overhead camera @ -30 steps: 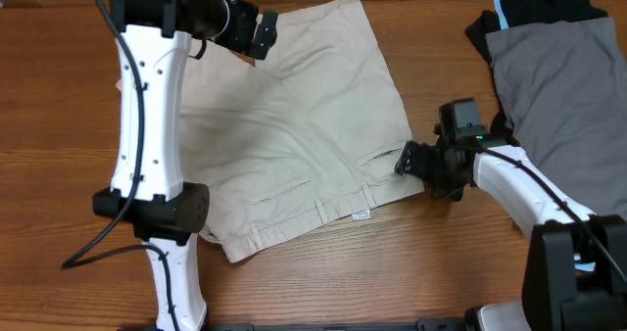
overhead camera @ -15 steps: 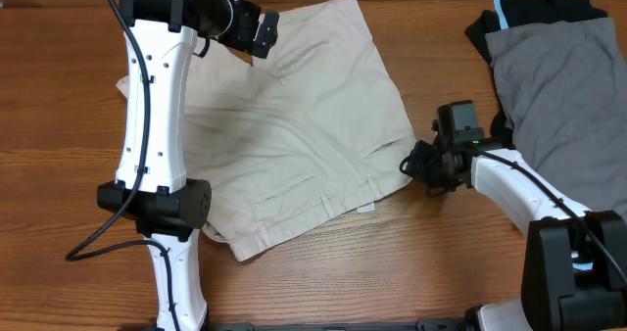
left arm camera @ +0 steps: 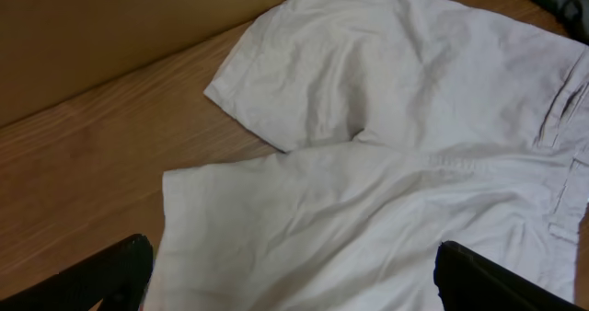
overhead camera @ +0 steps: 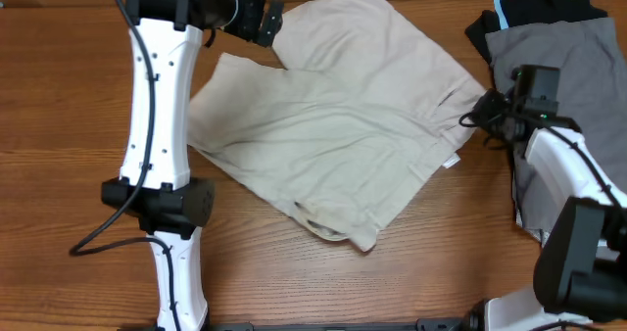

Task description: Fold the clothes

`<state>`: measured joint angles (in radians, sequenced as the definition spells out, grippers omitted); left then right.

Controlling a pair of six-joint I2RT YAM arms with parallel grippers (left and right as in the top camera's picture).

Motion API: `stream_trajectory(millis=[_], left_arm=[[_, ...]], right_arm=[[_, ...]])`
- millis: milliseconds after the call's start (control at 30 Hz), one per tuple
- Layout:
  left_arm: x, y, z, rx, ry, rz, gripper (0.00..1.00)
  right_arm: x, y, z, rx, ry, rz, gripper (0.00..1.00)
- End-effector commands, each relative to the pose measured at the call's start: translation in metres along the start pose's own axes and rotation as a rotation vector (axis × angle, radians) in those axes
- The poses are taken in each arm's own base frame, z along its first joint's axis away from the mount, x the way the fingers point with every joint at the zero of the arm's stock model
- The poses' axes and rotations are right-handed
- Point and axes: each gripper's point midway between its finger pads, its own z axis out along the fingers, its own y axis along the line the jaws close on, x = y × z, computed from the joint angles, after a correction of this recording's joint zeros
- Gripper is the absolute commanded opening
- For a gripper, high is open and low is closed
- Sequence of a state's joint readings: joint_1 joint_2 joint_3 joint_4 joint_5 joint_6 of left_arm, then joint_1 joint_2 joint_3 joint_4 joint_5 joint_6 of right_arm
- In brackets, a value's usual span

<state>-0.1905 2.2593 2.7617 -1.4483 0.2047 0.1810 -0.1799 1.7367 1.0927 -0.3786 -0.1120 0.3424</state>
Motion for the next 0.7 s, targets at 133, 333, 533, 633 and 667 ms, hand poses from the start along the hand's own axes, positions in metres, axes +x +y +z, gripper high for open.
stream_trajectory(millis=[133,333,533,633,667], left_arm=[[-0.001,-0.001,0.104,0.025,0.032,0.056,1.0],[-0.011,0.007,0.185,0.016,-0.047,0.082,1.0],[-0.001,0.007,0.236,0.032,-0.057,0.116,1.0],[0.011,0.009,0.256,0.036,-0.035,0.127,1.0],[0.018,0.009,0.262,0.04,-0.018,0.123,1.0]], right_arm=[[-0.032,0.017,-0.01,-0.005,-0.018,-0.091,0.82],[-0.031,0.04,-0.038,-0.055,0.091,-0.084,1.0],[-0.011,0.053,-0.045,-0.076,0.173,-0.098,1.0],[-0.002,0.061,-0.045,-0.08,0.196,-0.115,1.0],[0.0,0.064,-0.045,-0.082,0.2,-0.119,1.0]])
